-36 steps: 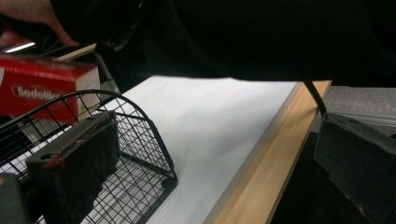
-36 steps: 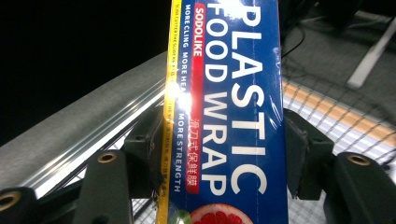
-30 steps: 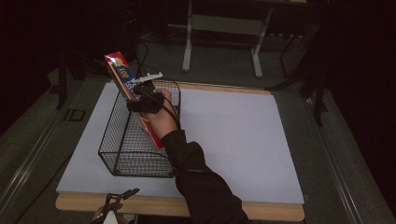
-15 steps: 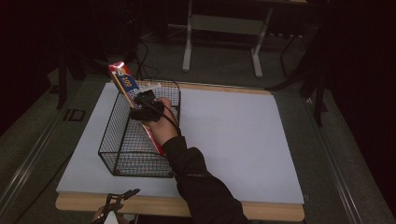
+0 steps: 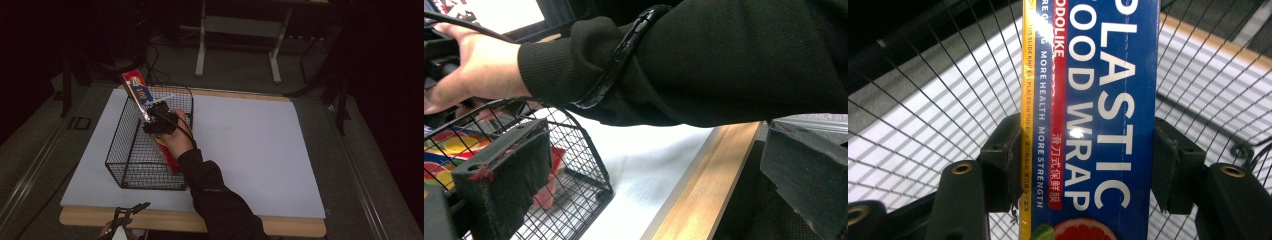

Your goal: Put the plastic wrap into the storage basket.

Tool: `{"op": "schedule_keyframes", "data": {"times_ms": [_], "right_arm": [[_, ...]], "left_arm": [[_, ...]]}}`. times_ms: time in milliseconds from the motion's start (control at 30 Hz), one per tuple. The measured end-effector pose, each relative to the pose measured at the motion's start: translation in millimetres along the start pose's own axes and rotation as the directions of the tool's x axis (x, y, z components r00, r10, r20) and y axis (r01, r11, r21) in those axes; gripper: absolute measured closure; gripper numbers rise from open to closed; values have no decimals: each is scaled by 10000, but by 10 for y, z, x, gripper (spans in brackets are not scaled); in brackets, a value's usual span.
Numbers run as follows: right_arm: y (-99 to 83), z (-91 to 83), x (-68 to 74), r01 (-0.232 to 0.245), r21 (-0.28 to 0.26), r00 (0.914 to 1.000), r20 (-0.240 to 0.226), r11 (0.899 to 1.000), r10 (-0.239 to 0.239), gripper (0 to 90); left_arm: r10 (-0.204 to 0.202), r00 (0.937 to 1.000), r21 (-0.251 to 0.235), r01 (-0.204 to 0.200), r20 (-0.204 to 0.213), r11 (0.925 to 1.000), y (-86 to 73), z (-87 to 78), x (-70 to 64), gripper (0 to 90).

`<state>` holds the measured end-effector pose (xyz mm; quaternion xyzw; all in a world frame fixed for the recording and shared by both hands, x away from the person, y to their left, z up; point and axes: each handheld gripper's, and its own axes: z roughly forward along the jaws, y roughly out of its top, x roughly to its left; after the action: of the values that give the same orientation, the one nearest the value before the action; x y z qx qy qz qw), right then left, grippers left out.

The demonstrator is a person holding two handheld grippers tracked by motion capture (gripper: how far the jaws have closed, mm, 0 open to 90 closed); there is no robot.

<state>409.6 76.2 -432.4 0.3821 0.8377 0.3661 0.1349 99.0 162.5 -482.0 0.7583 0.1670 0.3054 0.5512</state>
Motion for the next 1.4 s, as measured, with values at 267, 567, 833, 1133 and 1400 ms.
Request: {"op": "schedule_keyframes", "data": {"times_ms": [267,567,833,1133,1400], "right_arm": [[-18,5,-53,-206,120,9998,47,9997,206,381],[-15,41,-91,-421,185,9987,303,9989,416,379],[-26,27,-110,-354,112,9992,192,9993,351,332],[-66,-67,-178,415,324,9929,-1127,9986,-376,134],[-101,-268,-190,913,-47,9896,-1111,9958,-912,132]], "left_arm": [[39,10000,23,-39,15,10000,2,12,-6,7],[37,10000,10,-37,30,10000,1,8,-4,7],[44,10000,-4,-44,33,10000,3,9,-5,7],[33,10000,-4,-33,24,10000,4,15,-4,7],[19,10000,77,-19,48,10000,2,40,-8,7]]}}
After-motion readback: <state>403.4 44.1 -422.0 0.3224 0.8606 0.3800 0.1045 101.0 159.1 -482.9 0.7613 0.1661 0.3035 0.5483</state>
